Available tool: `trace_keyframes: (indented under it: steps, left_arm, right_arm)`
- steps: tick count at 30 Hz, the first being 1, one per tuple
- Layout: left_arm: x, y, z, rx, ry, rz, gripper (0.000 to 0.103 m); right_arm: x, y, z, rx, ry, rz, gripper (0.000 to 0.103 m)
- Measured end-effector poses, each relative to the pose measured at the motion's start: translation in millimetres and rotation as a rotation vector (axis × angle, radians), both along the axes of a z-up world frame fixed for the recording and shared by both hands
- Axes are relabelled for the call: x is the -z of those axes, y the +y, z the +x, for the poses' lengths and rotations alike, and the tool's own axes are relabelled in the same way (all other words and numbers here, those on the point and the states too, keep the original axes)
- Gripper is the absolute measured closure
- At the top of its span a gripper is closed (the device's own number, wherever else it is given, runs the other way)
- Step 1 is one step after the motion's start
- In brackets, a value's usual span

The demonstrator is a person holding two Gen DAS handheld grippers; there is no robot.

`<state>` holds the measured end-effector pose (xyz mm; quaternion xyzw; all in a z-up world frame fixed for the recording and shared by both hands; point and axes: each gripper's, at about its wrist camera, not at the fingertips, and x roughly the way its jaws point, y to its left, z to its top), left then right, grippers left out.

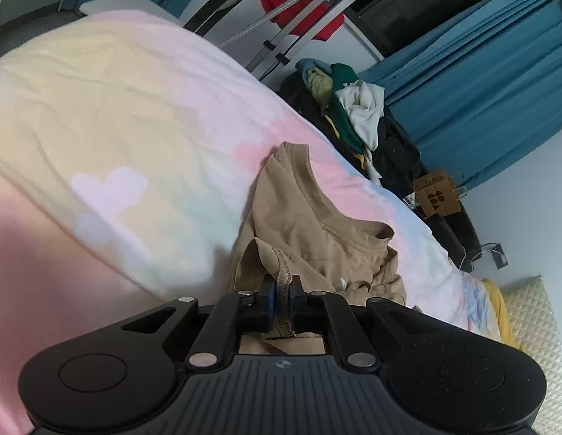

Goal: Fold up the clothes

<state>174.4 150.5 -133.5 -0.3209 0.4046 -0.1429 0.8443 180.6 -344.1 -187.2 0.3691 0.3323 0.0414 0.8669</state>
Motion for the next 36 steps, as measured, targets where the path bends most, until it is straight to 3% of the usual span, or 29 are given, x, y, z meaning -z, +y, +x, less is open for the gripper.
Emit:
trace_keyframes:
  steps: [4, 8, 11, 13, 16, 21, 22, 23, 24, 25, 26, 29, 32, 34, 36]
  left_arm:
    - [-7, 2, -11, 0.009, -0.022, 0.002, 0.05]
    - [-19, 5, -39, 0.021, -0.041, 0.026, 0.038]
    - [-24, 14, -69, -0.007, -0.013, -0.028, 0.024]
    - [-24, 18, -87, -0.032, 0.039, -0.072, 0.021]
    - [-9, 21, -103, -0.052, 0.163, -0.173, 0.019]
    - [21, 15, -117, -0.102, 0.265, -0.385, 0.009]
    - [28, 14, -117, -0.112, 0.275, -0.435, 0.008]
    - [36, 11, -117, -0.121, 0.29, -0.487, 0.008]
    - [45, 9, -116, -0.13, 0.307, -0.544, 0.006]
    - [54, 6, -116, -0.14, 0.324, -0.584, 0.006]
    - [62, 4, -116, -0.149, 0.343, -0.613, 0.006]
    - [83, -1, -113, -0.192, 0.375, -0.629, 0.007]
    - [95, -2, -107, -0.236, 0.365, -0.62, 0.016]
    - [97, 0, -104, -0.279, 0.349, -0.59, 0.039]
    - [98, 3, -103, -0.293, 0.334, -0.563, 0.049]
  right_arm:
    - [1, 1, -2, -0.014, 0.009, 0.022, 0.097]
    - [-15, 3, -18, 0.007, -0.029, 0.031, 0.097]
    - [-23, 8, -39, 0.028, -0.02, -0.001, 0.097]
    - [-28, 15, -58, 0.024, 0.002, -0.01, 0.097]
    - [-36, 21, -88, -0.021, 0.005, 0.049, 0.096]
    - [-29, 30, -137, -0.028, 0.042, 0.289, 0.094]
    - [-26, 32, -147, -0.026, 0.054, 0.341, 0.088]
    - [-23, 34, -156, -0.024, 0.067, 0.393, 0.071]
    - [-16, 37, -162, -0.023, 0.083, 0.447, 0.061]
    - [-8, 41, -167, -0.022, 0.103, 0.498, 0.042]
    - [1, 46, -167, -0.024, 0.139, 0.539, 0.033]
    - [29, 59, -167, -0.028, 0.244, 0.655, 0.033]
    - [37, 56, -160, 0.028, 0.246, 0.666, 0.033]
    - [35, 50, -157, 0.079, 0.208, 0.64, 0.033]
    - [36, 46, -151, 0.1, 0.19, 0.629, 0.038]
